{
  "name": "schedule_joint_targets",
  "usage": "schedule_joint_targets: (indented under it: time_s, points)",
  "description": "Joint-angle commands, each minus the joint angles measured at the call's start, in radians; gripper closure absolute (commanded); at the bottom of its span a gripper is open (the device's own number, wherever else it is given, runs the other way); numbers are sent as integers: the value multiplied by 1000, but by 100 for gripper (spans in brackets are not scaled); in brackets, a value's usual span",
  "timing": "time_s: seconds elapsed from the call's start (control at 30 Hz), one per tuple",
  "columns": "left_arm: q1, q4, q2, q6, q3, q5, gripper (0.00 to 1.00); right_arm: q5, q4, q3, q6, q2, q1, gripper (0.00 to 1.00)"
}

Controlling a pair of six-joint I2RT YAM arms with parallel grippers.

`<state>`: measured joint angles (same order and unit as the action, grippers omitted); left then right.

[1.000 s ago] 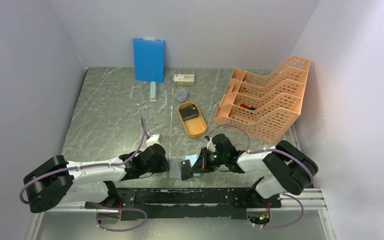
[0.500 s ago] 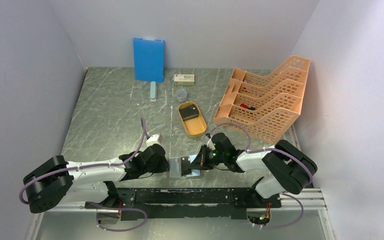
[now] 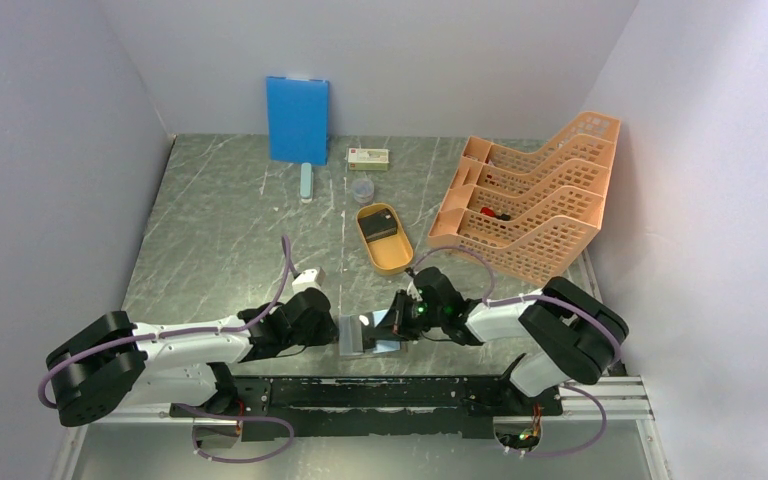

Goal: Put the credit cards into the card holder
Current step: Insert the credit card into the card holder.

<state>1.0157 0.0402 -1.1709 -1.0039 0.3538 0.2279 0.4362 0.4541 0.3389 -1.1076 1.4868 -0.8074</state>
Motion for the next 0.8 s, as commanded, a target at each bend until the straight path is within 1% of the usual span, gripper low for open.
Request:
schedule_joint_targets:
  time_s: [0.0, 0.17, 0.23, 0.27, 0.37, 0.43, 0.5, 0.57, 0.77]
  points:
    - [-6, 86, -41, 14, -46, 10, 92, -47, -16, 29, -15, 29, -31, 100]
    - [-6, 95, -35, 17, -45, 18, 92, -42, -22, 45, -13, 31, -47, 100]
    - [-6, 100, -31, 19, -47, 21, 92, -50, -56, 52, 0, 12, -47, 100]
    - [-6, 103, -29, 19, -48, 22, 92, -51, -71, 57, 8, 3, -47, 96]
    - [-6, 107, -25, 19, -50, 25, 92, -54, -116, 73, 30, -23, -47, 76]
    - [-6, 106, -23, 17, -53, 27, 92, -60, -146, 86, 46, -35, -46, 67]
    - [-6, 103, -22, 18, -54, 25, 91, -61, -168, 98, 62, -40, -47, 60]
    - [-6, 100, -25, 19, -53, 23, 92, -61, -186, 113, 78, -35, -47, 57]
    - [-6, 91, -26, 24, -52, 17, 92, -56, -197, 139, 104, -12, -57, 57]
